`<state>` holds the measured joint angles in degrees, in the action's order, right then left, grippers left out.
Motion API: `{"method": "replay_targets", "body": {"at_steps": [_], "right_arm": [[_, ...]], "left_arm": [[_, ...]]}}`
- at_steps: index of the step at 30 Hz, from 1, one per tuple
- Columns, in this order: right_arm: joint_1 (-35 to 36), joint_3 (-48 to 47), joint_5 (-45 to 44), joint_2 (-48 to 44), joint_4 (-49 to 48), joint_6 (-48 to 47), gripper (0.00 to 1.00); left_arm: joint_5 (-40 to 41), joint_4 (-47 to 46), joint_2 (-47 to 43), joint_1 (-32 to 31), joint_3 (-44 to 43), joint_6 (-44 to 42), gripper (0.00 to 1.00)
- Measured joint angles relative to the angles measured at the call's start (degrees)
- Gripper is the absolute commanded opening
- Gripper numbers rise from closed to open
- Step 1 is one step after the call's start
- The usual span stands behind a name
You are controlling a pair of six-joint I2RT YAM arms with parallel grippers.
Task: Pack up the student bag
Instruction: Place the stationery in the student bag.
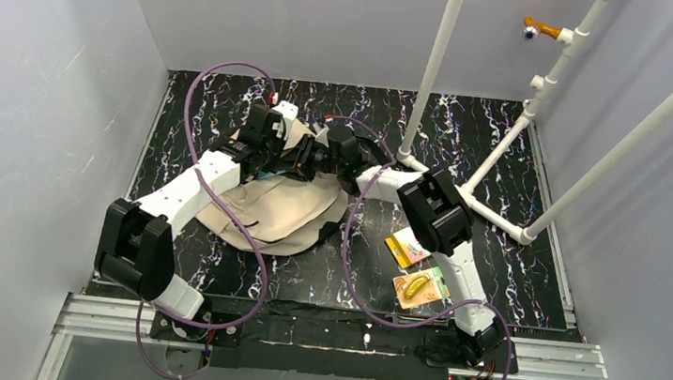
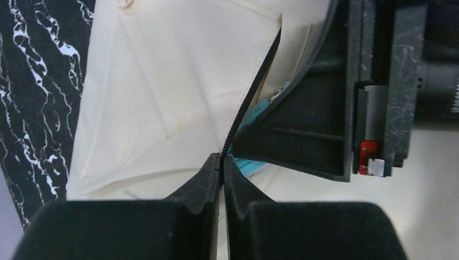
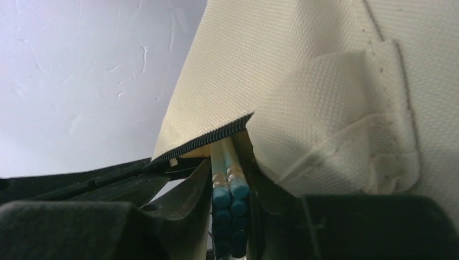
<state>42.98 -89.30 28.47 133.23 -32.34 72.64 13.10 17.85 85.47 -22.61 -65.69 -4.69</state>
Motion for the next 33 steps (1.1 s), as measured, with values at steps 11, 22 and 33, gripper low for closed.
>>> {"method": "replay_targets", "body": {"at_steps": [11,22,33], "right_arm": [[-3.5,5.5,4.7,-5.3,2.0,-7.1,0.66],[-4.7,7.6,4.7,-7.1,3.4,-9.8,0.21],[-1.1,-11.2,-1.2,4.7,2.4,-9.3,0.24]], "left_arm": [[-0.1,-0.3,0.0,-0.1,0.0,1.3,0.0],[-0.5,-0.2,0.0,-0.1,0.0,1.3,0.0],[-0.4,-0.1,0.0,0.1,0.1,0.8,0.0]]}}
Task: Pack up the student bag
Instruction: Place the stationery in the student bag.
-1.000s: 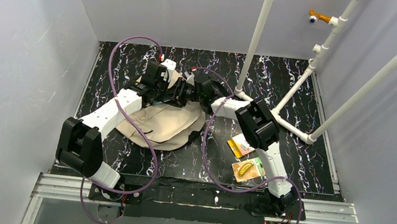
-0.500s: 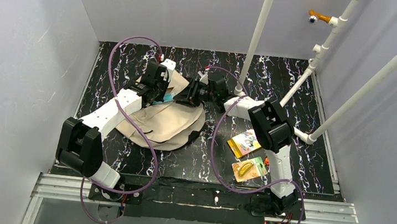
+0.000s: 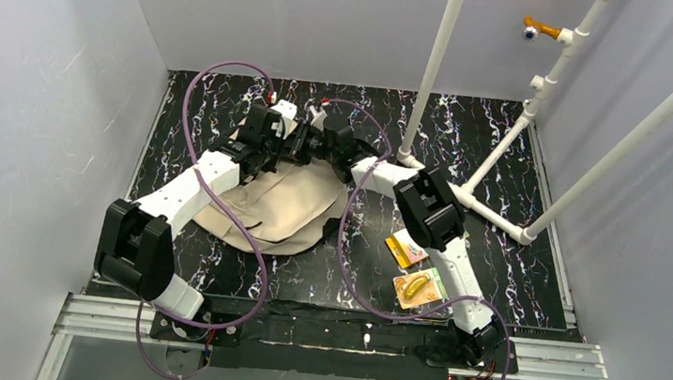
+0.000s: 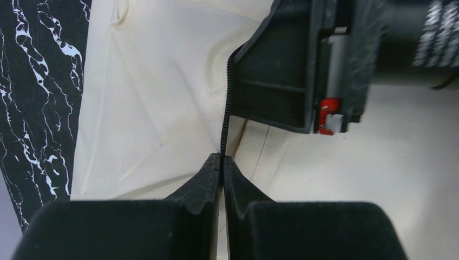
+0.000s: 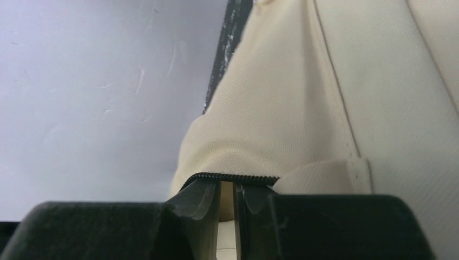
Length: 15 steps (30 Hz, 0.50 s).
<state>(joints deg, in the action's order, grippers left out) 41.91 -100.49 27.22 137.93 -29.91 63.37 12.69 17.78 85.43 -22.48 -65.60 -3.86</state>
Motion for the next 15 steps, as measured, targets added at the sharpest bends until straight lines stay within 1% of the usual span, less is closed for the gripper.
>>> {"method": "replay_targets", "body": {"at_steps": [2,4,6,10,13,15], "right_arm": [[0.9,-0.1,-1.8,1.0,-0.5,-0.2,0.29],[1.4,1.8,-3.1,0.8,-0.5,-1.0,0.34],[1.8,4.9,-4.5,-0.9,-0.5,-1.9,0.35],[1.7,10.2,-5.6,-6.1,0.6,-4.1,0.33],[1.7,10.7,-6.1,-7.0,0.4,-4.7,0.31],[1.7,10.7,-6.3,-6.9,0.3,-4.5,0.24]], "left_arm": [[0.0,-0.5,-0.2,0.1,0.3,0.0,0.0],[-0.1,-0.9,-0.4,0.0,0.5,0.0,0.0],[-0.2,-1.0,-0.5,-0.1,0.5,0.0,0.0],[-0.2,-0.9,-0.7,-0.2,0.5,0.0,0.0],[-0.2,-0.8,-0.7,-0.2,0.5,0.0,0.0],[-0.3,-0.9,-0.9,-0.2,0.5,-0.1,0.0]]}}
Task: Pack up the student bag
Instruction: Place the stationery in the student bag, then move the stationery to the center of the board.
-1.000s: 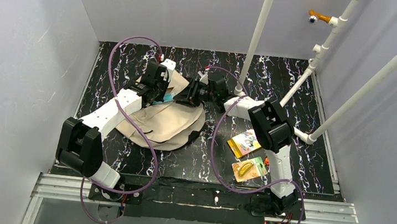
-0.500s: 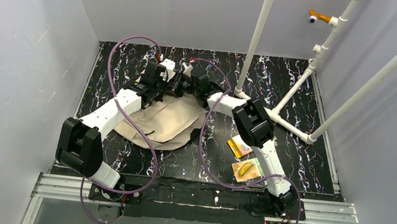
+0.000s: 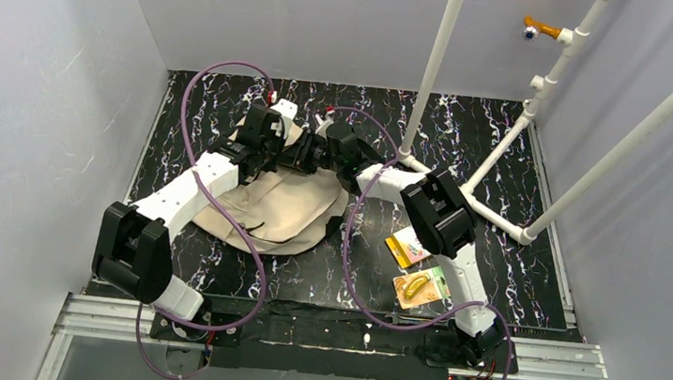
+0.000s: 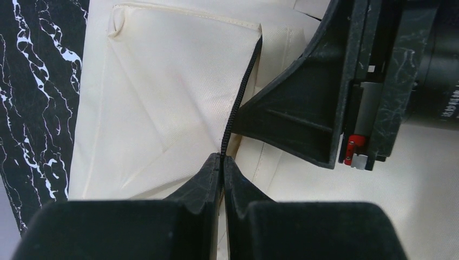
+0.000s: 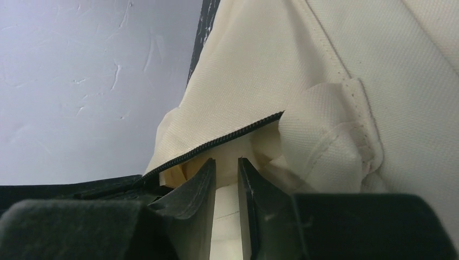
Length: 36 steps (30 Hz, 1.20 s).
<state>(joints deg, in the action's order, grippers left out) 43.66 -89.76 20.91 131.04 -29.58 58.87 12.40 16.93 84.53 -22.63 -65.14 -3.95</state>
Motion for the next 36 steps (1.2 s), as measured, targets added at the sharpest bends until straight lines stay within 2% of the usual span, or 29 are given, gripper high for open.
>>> {"method": "replay_targets", "body": {"at_steps": [3,7,9,10,12,16,21,24,30,33,35,36], "right_arm": [[0.4,-0.1,-1.0,0.7,-0.7,0.3,0.14],[2.0,-1.3,-3.8,3.6,-4.2,0.9,0.14],[2.8,-3.6,-4.8,5.8,-6.3,1.1,0.22],[3.1,-5.1,-5.3,6.9,-7.0,1.1,0.16],[3.6,-8.9,-6.0,9.6,-9.1,0.8,0.14],[3.9,-13.3,-5.6,13.0,-11.4,-0.7,0.26],[3.3,-9.5,-4.0,10.5,-10.6,-3.0,0.34],[2.1,-1.7,-2.7,3.4,-4.6,-5.4,0.39],[-2.7,6.8,-4.7,-14.0,19.9,-18.3,0.48],[-5.7,10.7,-8.7,-22.7,31.3,-24.5,0.6],[-8.2,14.8,-11.9,-29.2,38.3,-27.9,0.74],[-9.2,16.6,-13.0,-31.8,41.0,-28.6,0.85]], "left_arm": [[-0.3,0.0,-0.5,0.0,0.1,-0.3,0.0],[0.4,-0.5,-1.4,-0.2,0.9,-1.0,0.0],[1.7,-0.7,-1.5,-0.4,1.1,-1.7,0.0],[2.3,-1.1,-1.6,-0.4,1.4,-2.3,0.0],[3.0,-2.1,-2.2,-0.4,2.4,-3.6,0.0],[3.8,-3.6,-2.8,-0.3,3.8,-6.5,0.0],[2.8,-3.6,-3.1,-0.4,3.8,-7.6,0.0],[2.5,-3.4,-3.1,-0.4,3.8,-7.6,0.0],[2.1,-3.1,-3.1,-0.4,3.8,-7.7,0.0],[1.8,-3.1,-3.1,-0.4,3.8,-7.7,0.0],[1.6,-3.0,-3.1,-0.4,3.8,-7.6,0.0],[1.5,-2.9,-3.1,-0.4,3.8,-7.6,0.0]]}}
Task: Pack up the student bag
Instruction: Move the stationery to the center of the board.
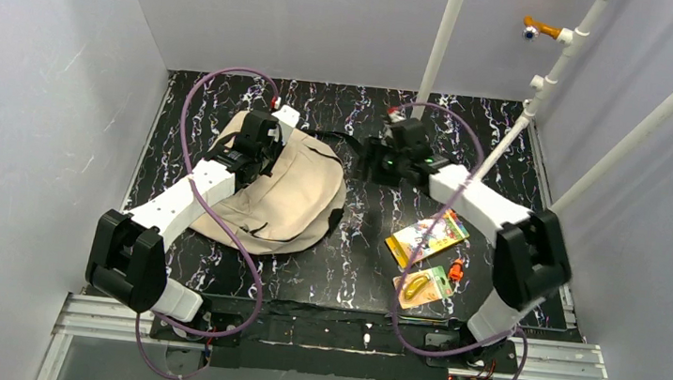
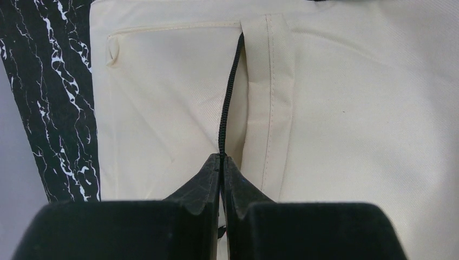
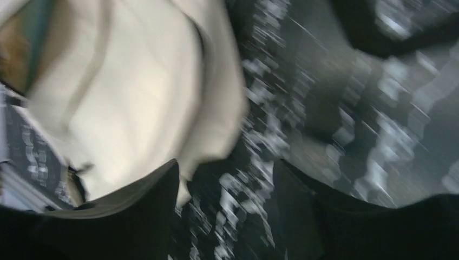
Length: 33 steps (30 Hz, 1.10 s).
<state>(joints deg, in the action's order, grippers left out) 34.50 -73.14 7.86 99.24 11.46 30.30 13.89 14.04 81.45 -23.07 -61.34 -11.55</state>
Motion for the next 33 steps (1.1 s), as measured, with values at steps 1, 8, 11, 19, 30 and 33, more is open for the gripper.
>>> {"method": "replay_targets", "body": {"at_steps": [1,8,11,19,30,33], "right_arm": [[-1.7,2.4,-1.6,-3.3,3.1,-0.8,0.95],[-13.4,7.5,-17.2,-17.3,26.1,4.7,0.98],[-14.7,7.8,-22.8,-18.9,33.2,10.8,0.98],[-16.9,11.2,-28.3,-14.9,41.5,21.7,0.98],[-17.3,17.4,-25.5,-13.4,32.7,23.8,0.98],[-17.3,18.8,-24.7,-12.7,29.2,23.8,0.98]], "left_arm": [[-0.1,0.1,0.0,0.0,0.0,0.0,0.0],[-1.3,1.0,0.1,0.0,-0.3,0.3,0.0],[-1.8,1.3,0.1,0.0,-0.5,0.6,0.0],[-1.9,1.9,0.1,-1.5,-0.5,0.7,0.0],[-2.1,3.1,0.1,-2.7,-0.9,0.7,0.0],[-2.0,3.3,0.1,-2.7,-1.1,0.6,0.0]]}}
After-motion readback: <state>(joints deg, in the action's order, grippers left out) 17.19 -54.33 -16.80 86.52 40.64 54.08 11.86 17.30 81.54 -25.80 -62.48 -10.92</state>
